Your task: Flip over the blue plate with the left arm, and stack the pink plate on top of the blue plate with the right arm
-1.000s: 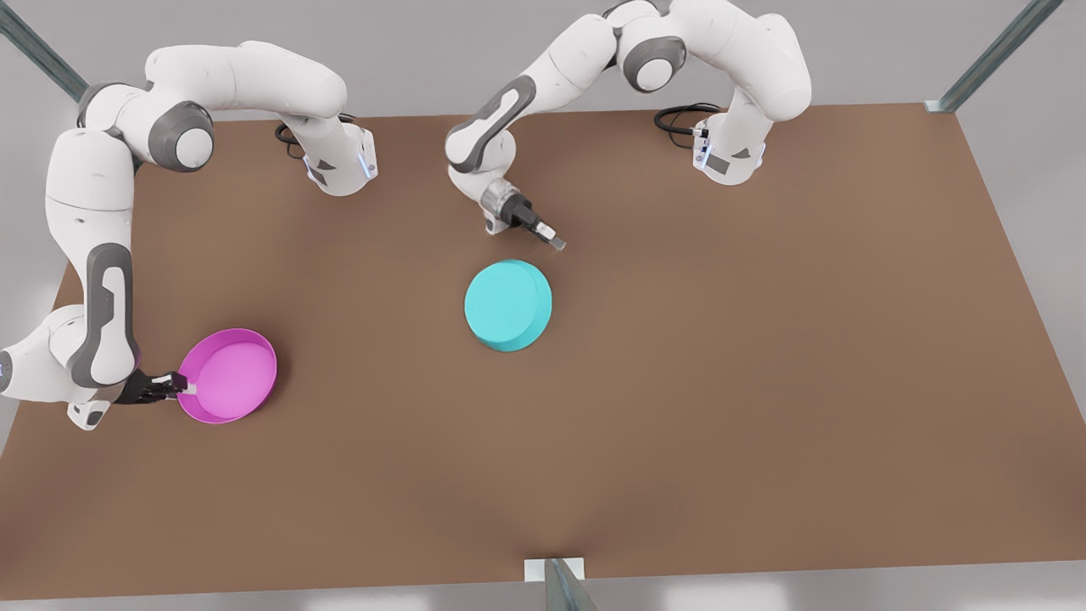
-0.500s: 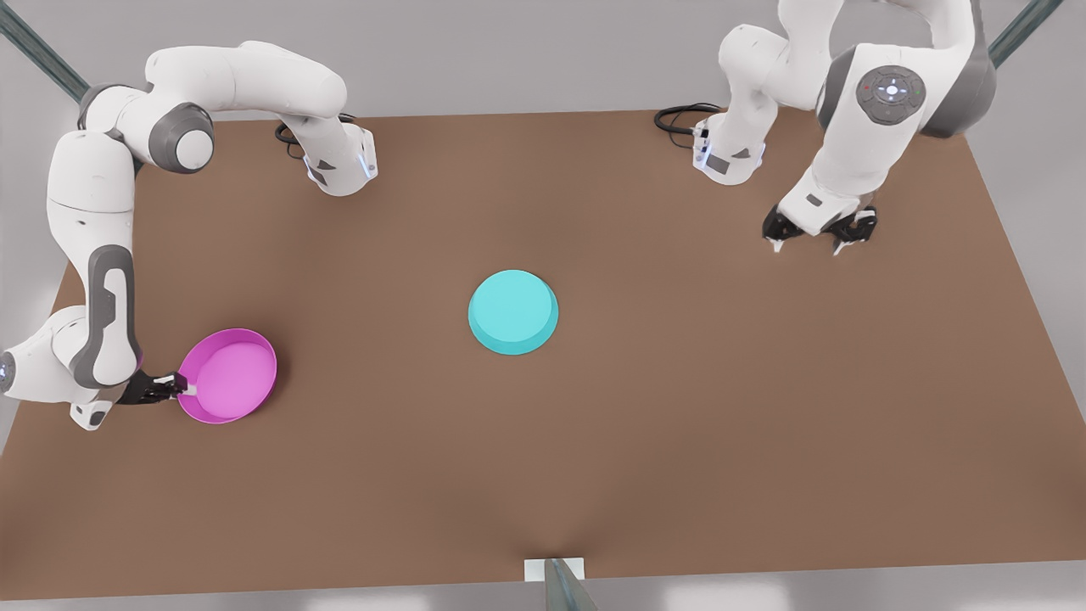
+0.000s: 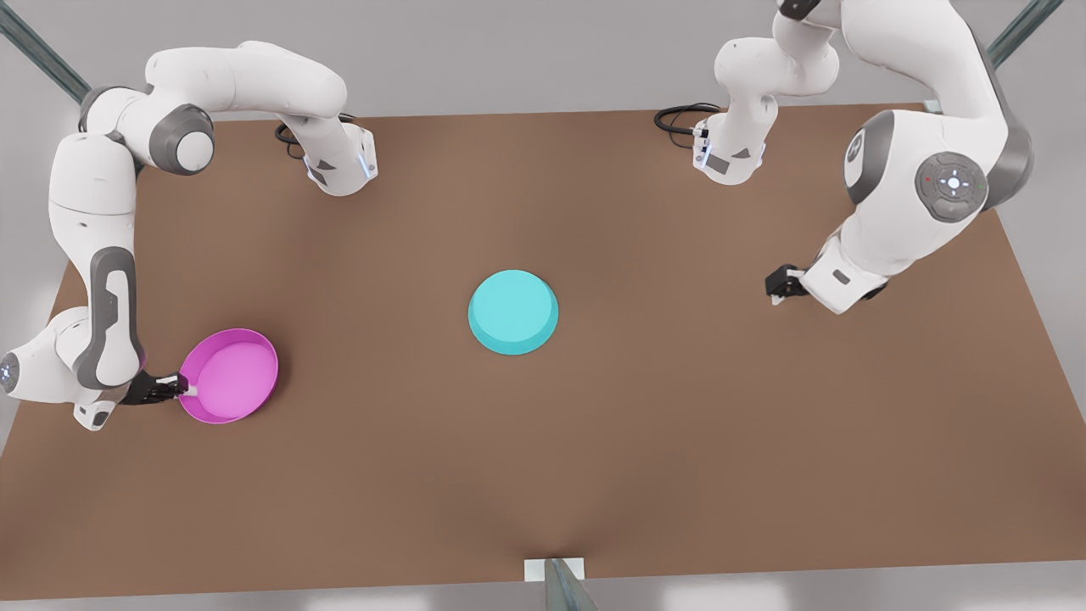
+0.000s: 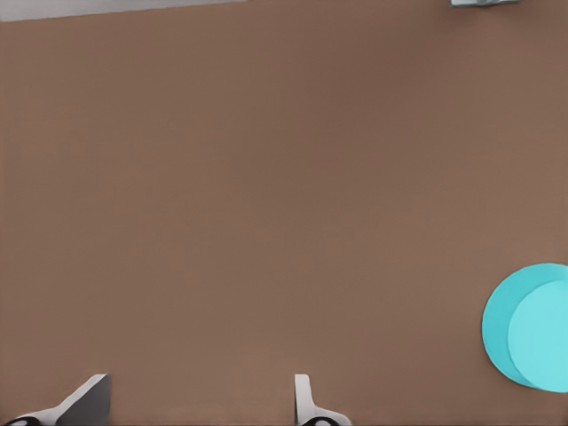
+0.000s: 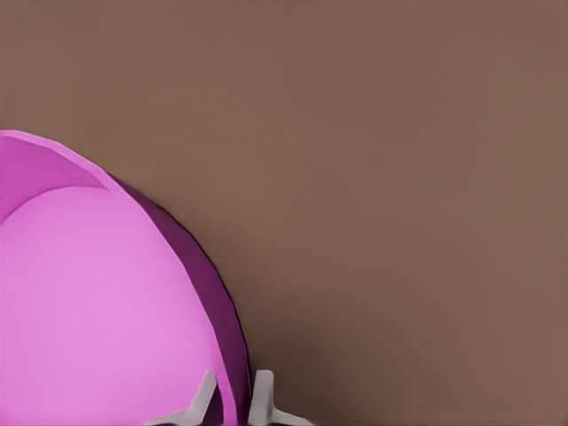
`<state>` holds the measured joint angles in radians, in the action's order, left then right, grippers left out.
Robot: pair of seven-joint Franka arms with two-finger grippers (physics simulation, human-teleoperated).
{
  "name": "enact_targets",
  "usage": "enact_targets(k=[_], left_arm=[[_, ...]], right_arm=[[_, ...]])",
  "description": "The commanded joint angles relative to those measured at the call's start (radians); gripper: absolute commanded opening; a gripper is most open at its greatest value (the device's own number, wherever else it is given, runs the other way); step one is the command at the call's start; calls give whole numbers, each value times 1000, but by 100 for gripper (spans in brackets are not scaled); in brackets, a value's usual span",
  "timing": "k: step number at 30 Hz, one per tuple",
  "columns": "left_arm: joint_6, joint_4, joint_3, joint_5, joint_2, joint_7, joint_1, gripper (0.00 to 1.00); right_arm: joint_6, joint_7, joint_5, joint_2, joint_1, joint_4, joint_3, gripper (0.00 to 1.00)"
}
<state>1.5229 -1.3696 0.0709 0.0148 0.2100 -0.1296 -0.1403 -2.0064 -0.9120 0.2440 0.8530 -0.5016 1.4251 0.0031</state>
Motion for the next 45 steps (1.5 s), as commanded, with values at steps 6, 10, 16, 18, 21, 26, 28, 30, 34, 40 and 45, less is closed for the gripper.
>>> enact_targets(k=[6, 10, 16, 18, 21, 26, 28, 30, 34, 40, 45], left_arm=[[-4, 1, -2, 8, 14, -16, 1, 100], [-18, 1, 0, 27, 16, -16, -1, 100], [-18, 1, 0, 24, 14, -19, 1, 100], [-18, 3, 0, 24, 14, -19, 1, 100], [-18, 3, 0, 22, 12, -19, 1, 100], [-18, 3, 0, 24, 14, -19, 1, 100], [-18, 3, 0, 22, 14, -19, 1, 100], [-18, 3, 0, 22, 14, -19, 1, 100], [-18, 3, 0, 22, 14, -19, 1, 100], [-18, 3, 0, 22, 16, -19, 1, 100], [-16, 3, 0, 22, 16, -19, 1, 100]], right_arm=[[0, -15, 1, -2, 0, 2, 0, 21], [14, -4, 6, -9, 2, 0, 2, 21], [130, -1, 37, -26, 0, -21, 11, 21], [161, -1, 38, -32, 0, -25, 18, 21], [250, 50, 112, -49, 28, -32, 31, 21], [310, 165, 124, -109, 210, -31, 28, 21], [310, 168, 124, -124, 302, -31, 21, 21], [310, 200, 124, -144, 383, -25, 23, 21], [310, 300, 124, -206, 603, -21, 23, 21], [290, 499, 127, -213, 848, -18, 21, 21], [290, 608, 163, -221, 960, 51, 25, 21]])
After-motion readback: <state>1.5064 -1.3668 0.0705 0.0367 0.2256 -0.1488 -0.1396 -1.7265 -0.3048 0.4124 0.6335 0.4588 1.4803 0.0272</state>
